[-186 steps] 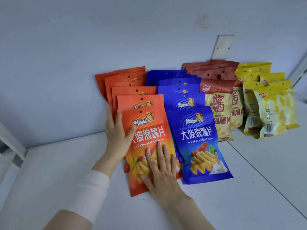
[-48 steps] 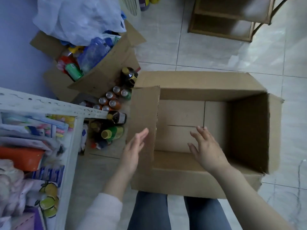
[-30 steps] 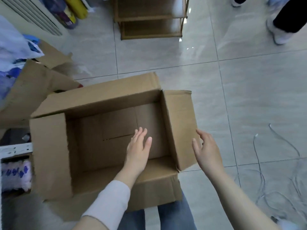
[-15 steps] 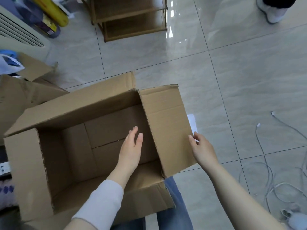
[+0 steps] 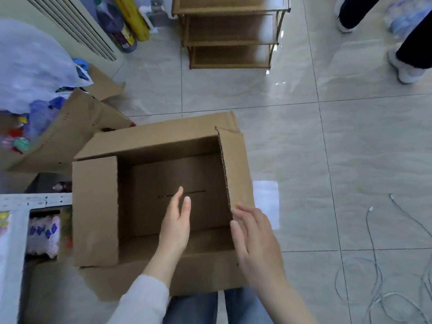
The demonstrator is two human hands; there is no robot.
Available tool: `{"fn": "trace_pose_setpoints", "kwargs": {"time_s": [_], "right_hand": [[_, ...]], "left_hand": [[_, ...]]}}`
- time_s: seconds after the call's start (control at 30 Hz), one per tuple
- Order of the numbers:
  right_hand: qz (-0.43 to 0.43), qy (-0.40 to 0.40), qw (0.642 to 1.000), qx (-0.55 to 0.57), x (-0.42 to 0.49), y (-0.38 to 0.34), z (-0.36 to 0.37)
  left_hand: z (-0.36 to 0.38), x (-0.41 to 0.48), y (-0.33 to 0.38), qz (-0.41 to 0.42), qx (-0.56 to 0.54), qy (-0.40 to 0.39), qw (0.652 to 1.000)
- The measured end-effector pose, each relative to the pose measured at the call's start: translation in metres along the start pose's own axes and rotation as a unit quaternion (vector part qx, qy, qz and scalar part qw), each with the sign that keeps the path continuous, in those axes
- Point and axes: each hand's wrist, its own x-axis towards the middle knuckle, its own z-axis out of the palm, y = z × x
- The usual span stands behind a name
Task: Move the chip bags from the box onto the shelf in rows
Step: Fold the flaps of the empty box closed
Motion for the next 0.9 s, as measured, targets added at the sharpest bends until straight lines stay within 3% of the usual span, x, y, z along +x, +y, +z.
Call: {"fn": "trace_pose_setpoints", "kwargs": {"time_s": [0.17,0.4,0.53,0.7,0.9], "right_hand": [[-0.014,-0.201,0.962,-0.184,0.019,0.002,0.066],[0.026,-0.251,0.923,-0.292,0.060,0.001,0.075],[0.050,-0.231,0.935,-0.265,0.091,-0.023,0.061],[0.000,-0.147,0.957,-0.250,0.145,-0.061,0.053],[-0.094,-0.134,0.937,-0.309,0.226,-0.087,0.078]], "left_hand": [[-0.026,0.016,-0.039,-0.015,-0.035,0.004,0.999],[-0.061,0.041,-0.079,-0.035,-0.012,-0.077,0.996],[-0.082,0.051,-0.081,0.009,0.051,-0.096,0.994],[-0.106,0.065,-0.057,0.136,0.187,-0.107,0.967],[-0.133,0.106,-0.036,0.236,0.242,-0.046,0.940]]}}
